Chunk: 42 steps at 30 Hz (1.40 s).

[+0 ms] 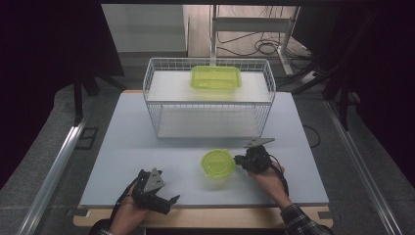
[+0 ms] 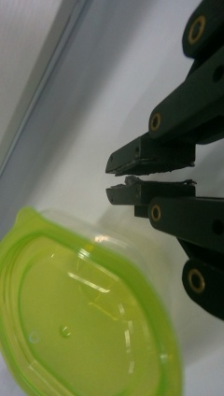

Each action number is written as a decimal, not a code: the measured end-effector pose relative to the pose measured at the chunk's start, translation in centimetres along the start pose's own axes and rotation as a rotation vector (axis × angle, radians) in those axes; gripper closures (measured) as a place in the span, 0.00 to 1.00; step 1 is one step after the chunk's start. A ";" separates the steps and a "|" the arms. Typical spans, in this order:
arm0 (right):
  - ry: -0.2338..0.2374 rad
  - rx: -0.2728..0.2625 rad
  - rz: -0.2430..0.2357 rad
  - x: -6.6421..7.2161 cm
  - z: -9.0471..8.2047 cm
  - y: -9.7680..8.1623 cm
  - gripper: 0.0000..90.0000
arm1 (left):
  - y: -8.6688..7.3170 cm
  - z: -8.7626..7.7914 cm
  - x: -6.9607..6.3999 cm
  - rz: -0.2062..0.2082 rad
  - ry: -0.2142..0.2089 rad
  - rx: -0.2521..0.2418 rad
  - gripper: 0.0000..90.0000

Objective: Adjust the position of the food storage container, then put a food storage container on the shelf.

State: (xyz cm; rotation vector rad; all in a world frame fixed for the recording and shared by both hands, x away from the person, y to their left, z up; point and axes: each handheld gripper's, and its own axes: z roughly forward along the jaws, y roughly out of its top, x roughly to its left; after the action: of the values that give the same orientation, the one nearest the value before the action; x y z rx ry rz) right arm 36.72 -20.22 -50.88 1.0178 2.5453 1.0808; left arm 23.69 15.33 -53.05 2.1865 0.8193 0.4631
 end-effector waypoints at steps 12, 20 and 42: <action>-0.053 -0.059 -0.024 0.2 -3.5 -0.9 0.53 | 0.1 -0.3 0.0 -0.008 -0.029 -0.038 0.00; -0.051 -0.067 -0.048 0.5 -4.0 -1.5 0.30 | 0.1 -0.2 -0.1 -0.003 -0.021 -0.024 0.00; 0.004 -0.096 0.050 0.3 -4.5 -1.5 0.04 | 0.1 -0.1 -0.2 0.007 -0.019 -0.015 0.00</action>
State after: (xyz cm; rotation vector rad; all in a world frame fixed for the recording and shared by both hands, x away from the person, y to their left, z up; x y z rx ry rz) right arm 33.88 -23.30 -48.65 1.0607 2.4569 1.2074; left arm 23.59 15.20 -52.96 2.1776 0.7962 0.4498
